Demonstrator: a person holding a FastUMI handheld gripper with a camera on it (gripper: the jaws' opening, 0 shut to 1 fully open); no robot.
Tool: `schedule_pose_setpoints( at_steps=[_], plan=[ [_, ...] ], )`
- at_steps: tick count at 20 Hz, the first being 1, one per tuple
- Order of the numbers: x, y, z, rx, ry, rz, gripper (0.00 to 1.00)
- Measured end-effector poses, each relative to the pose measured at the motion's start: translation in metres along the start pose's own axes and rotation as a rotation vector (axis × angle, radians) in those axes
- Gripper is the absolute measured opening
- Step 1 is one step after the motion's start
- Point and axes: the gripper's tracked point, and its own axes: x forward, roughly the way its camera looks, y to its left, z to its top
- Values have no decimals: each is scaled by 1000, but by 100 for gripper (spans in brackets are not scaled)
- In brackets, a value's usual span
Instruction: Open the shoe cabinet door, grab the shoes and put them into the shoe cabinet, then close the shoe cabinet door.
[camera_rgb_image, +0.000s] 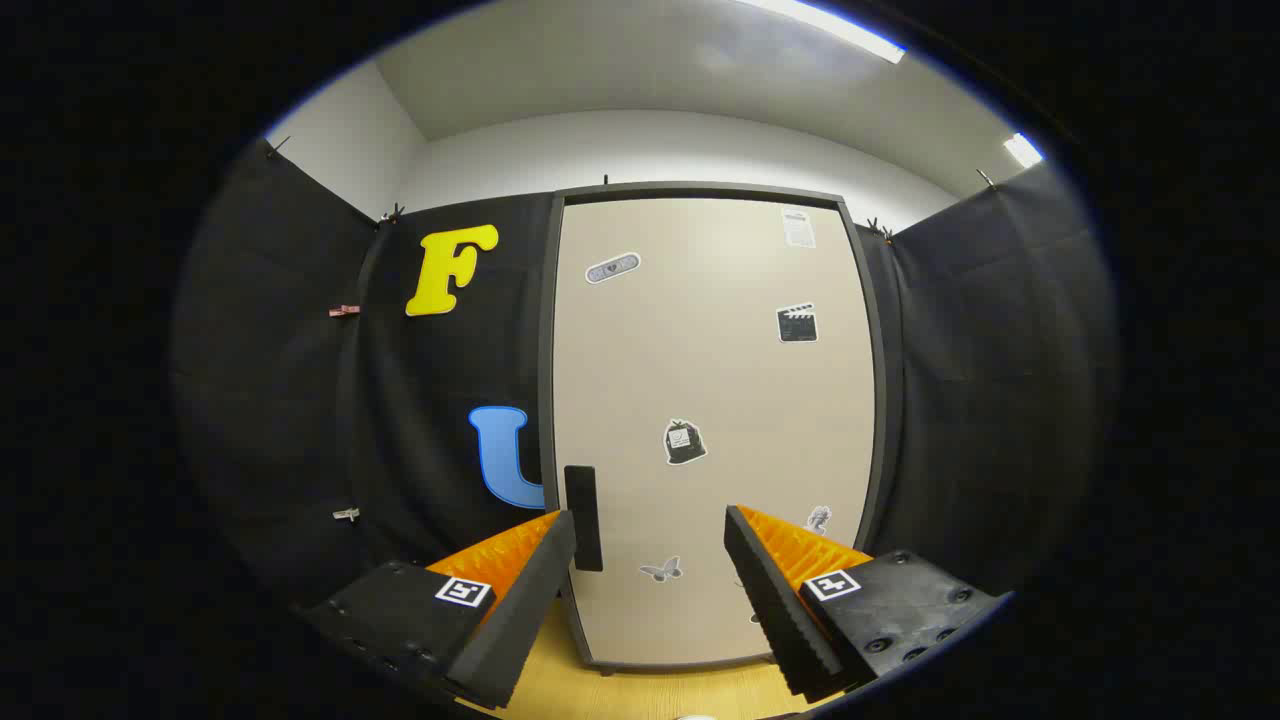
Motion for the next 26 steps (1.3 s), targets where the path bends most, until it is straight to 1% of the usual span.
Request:
schedule_pose_setpoints(
  at_steps=[18,22,26],
  plan=[
    [8,12,-12,24,31,9,97],
    [21,27,-26,30,59,20,98],
    [46,44,-41,37,76,20,98]
  ],
)
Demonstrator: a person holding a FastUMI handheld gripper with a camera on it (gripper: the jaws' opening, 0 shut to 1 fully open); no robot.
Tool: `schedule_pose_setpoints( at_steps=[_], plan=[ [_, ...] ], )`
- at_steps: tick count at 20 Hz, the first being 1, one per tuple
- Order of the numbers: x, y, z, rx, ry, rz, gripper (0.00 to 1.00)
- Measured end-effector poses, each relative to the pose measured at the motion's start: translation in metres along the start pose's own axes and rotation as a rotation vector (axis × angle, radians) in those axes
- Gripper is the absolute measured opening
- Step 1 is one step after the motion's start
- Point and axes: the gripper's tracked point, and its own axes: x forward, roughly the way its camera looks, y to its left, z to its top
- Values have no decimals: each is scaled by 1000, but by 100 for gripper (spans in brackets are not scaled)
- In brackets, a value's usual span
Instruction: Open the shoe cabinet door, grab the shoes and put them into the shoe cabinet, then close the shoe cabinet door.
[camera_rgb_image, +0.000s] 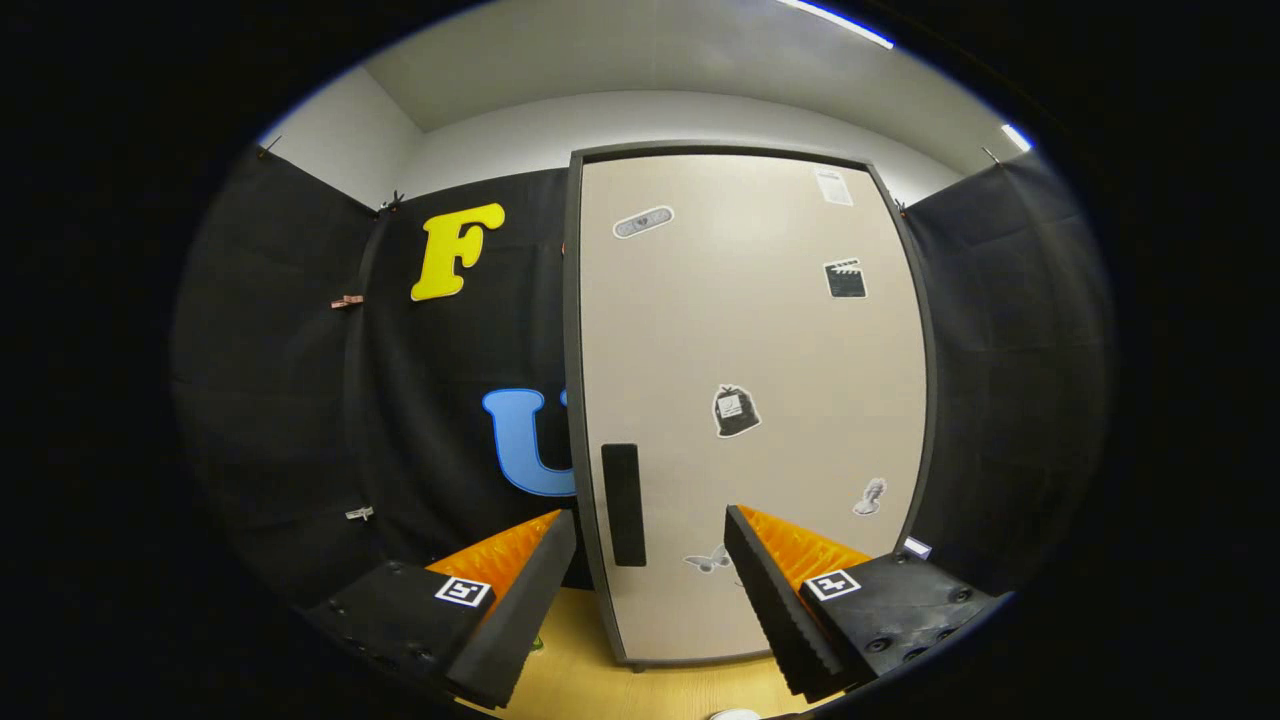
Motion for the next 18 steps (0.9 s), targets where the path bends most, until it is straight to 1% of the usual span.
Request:
schedule_pose_setpoints(
  at_steps=[10,15,16,17,18],
  plan=[
    [81,9,-31,8,23,-58,97],
    [108,9,-48,1,48,-80,97],
    [111,8,-50,0,51,-87,94],
    [113,7,-51,1,53,-93,85],
    [115,6,-53,0,53,-99,84]
  ],
)
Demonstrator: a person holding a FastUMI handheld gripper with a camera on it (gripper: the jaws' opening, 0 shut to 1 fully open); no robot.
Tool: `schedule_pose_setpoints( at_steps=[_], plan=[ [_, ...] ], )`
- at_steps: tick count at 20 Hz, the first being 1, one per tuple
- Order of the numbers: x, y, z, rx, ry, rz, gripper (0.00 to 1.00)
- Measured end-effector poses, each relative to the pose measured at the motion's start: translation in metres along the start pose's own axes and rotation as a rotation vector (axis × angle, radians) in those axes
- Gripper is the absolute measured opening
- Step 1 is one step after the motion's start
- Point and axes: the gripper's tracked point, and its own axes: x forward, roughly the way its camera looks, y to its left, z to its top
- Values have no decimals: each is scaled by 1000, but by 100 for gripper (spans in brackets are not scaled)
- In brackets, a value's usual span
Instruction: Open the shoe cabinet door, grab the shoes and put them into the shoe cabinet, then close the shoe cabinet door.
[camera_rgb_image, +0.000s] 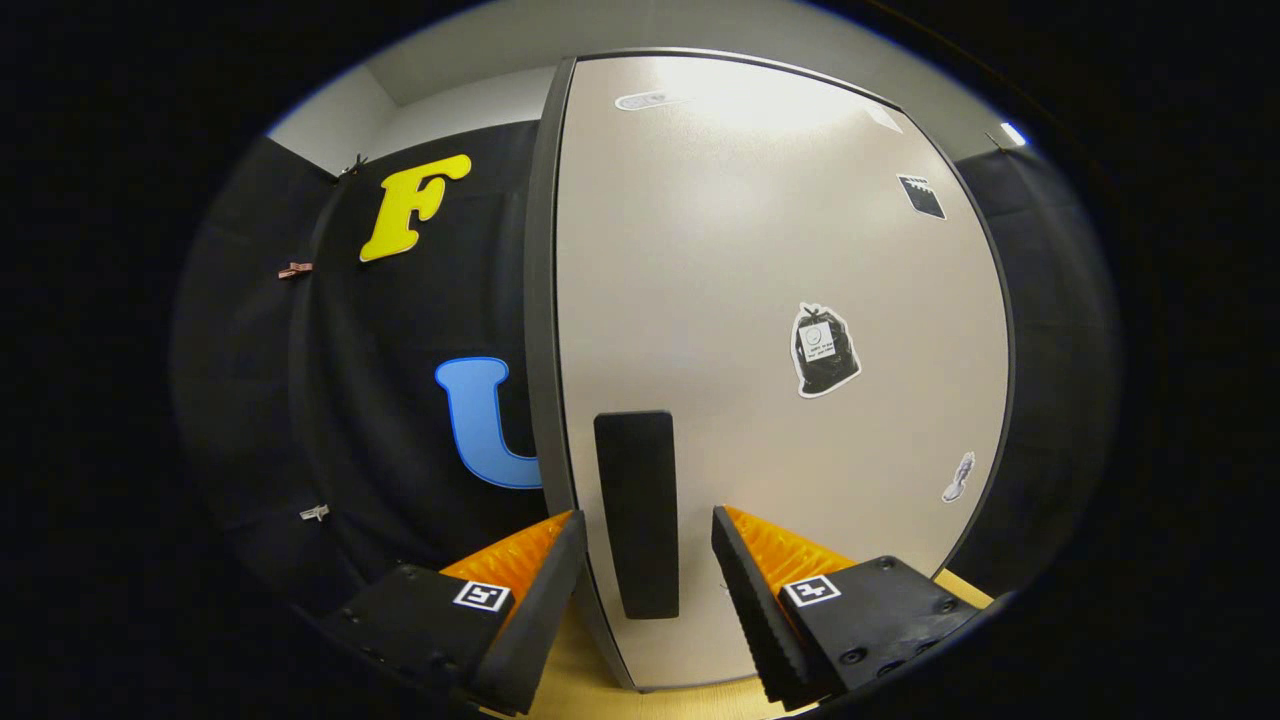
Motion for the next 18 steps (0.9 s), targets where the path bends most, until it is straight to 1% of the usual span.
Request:
schedule_pose_setpoints(
  at_steps=[2,4,5,6,7,8,10,11,12,13,18],
  plan=[
    [3,0,0,0,-5,-6,83],
    [4,0,1,-3,-13,-15,73],
    [4,-1,2,-8,-16,-23,65],
    [6,3,0,-2,-14,-9,63],
    [1,1,3,-9,-23,-16,52],
    [6,3,1,-17,-24,-27,41],
    [4,1,2,-30,-30,-38,41],
    [5,2,1,-32,-27,-36,35],
    [6,1,1,-36,-28,-37,35],
    [5,1,1,-43,-21,-38,29],
    [-3,1,-1,-36,-10,-7,29]
  ],
)
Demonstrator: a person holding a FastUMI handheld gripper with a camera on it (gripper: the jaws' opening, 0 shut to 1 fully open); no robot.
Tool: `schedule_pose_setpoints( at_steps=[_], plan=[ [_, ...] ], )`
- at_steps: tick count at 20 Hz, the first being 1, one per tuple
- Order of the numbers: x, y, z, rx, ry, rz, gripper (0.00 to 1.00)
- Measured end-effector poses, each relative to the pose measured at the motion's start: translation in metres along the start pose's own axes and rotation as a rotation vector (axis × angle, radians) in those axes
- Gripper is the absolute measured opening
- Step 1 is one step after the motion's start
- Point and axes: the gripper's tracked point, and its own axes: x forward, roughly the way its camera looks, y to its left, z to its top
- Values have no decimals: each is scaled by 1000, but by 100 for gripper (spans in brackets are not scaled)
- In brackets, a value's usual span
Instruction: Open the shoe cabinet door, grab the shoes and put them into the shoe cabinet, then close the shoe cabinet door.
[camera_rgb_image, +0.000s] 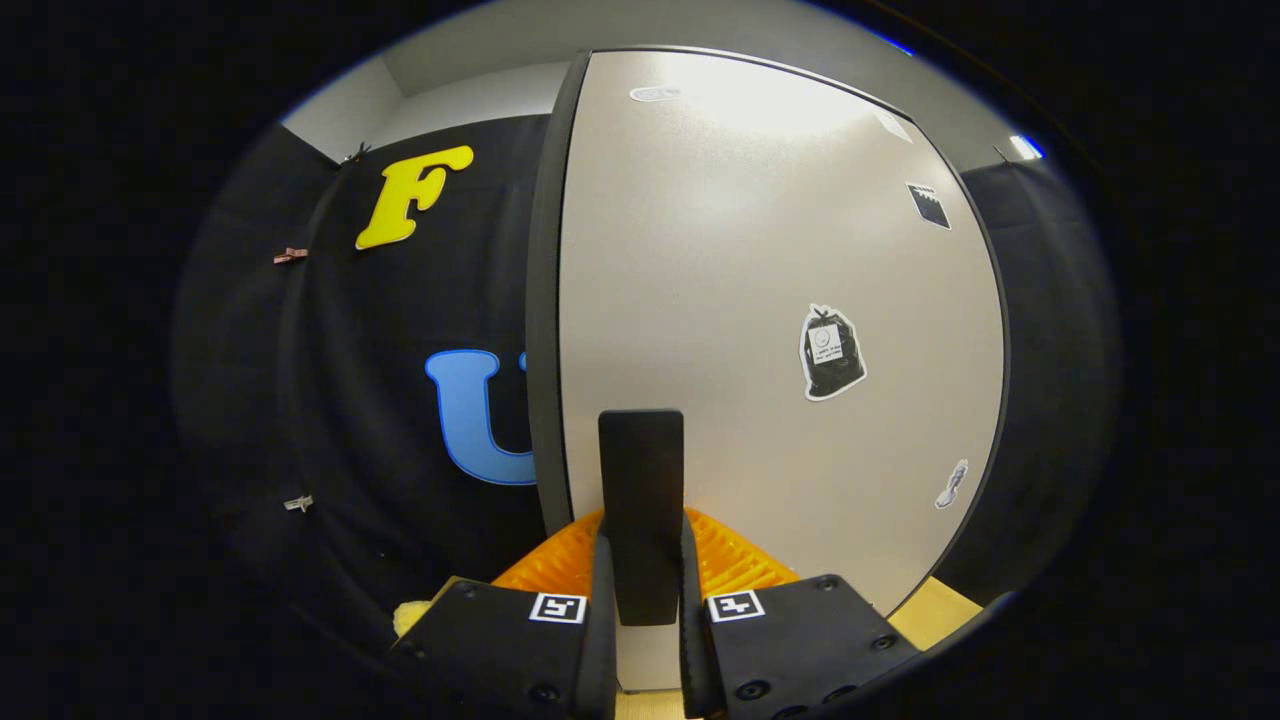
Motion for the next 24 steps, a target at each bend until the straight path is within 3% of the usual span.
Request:
schedule_pose_setpoints(
  at_steps=[14,24],
  plan=[
    [-86,-21,1,31,24,114,29],
    [-140,-61,5,37,44,247,29]
  ],
)
